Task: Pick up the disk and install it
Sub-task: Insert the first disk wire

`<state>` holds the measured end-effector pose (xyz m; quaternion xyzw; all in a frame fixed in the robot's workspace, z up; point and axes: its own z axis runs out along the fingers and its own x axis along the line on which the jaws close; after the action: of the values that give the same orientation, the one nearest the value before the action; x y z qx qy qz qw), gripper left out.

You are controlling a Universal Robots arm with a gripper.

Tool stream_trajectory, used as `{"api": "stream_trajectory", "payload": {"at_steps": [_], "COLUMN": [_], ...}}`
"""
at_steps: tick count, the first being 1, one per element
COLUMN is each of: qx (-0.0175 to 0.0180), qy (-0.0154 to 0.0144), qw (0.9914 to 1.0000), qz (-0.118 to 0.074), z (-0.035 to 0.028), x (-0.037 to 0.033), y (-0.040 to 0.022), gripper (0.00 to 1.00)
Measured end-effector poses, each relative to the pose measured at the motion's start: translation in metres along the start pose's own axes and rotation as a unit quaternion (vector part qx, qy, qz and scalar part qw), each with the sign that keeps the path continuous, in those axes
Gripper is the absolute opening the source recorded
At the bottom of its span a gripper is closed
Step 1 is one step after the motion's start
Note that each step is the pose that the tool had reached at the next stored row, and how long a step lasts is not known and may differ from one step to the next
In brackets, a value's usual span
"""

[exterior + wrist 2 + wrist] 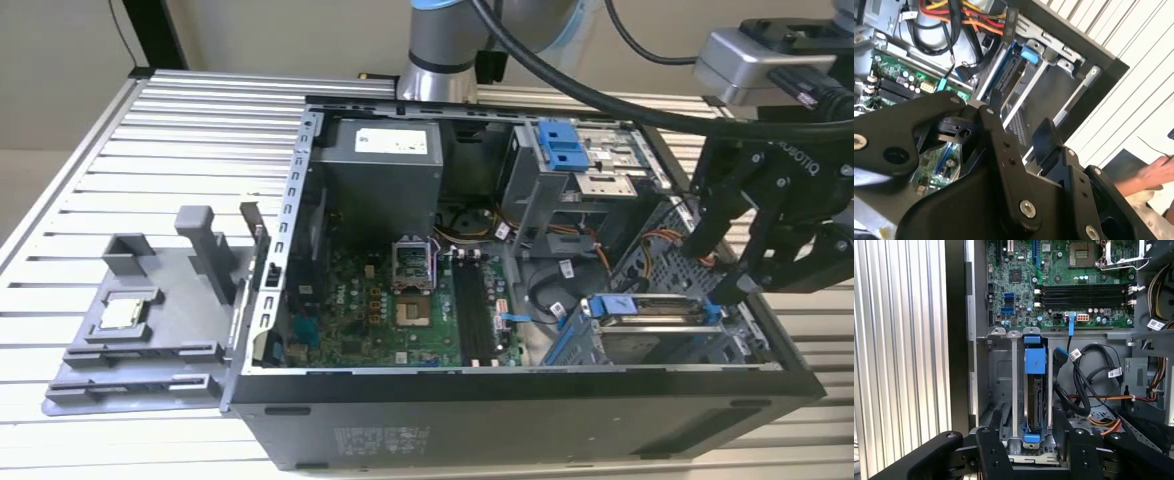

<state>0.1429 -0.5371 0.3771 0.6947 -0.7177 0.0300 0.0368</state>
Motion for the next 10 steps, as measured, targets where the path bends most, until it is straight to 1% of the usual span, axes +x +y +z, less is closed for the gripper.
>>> {"api": "stream_trajectory", "payload": {"at_steps": [3, 5, 6, 7, 10], "qx": [-0.0004, -0.0005, -0.0014, -0.0057, -0.027], "qy": [-0.0001, 0.0, 0.0001, 0.0005, 0.0017], "qw": [1.0, 1.0, 1.0, 0.99998, 0.99963], "qz": [-0.001, -0.001, -0.001, -0.002, -0.004], "z": [0.0009, 0.0009, 0.001, 0.001, 0.001], "x": [-0.0031, -0.0055, -0.0066, -0.0073, -0.0082], "y": [-0.0044, -0.0061, -0.0067, -0.0073, -0.01], "gripper": [1.0, 1.0, 1.0, 1.0, 1.0]}}
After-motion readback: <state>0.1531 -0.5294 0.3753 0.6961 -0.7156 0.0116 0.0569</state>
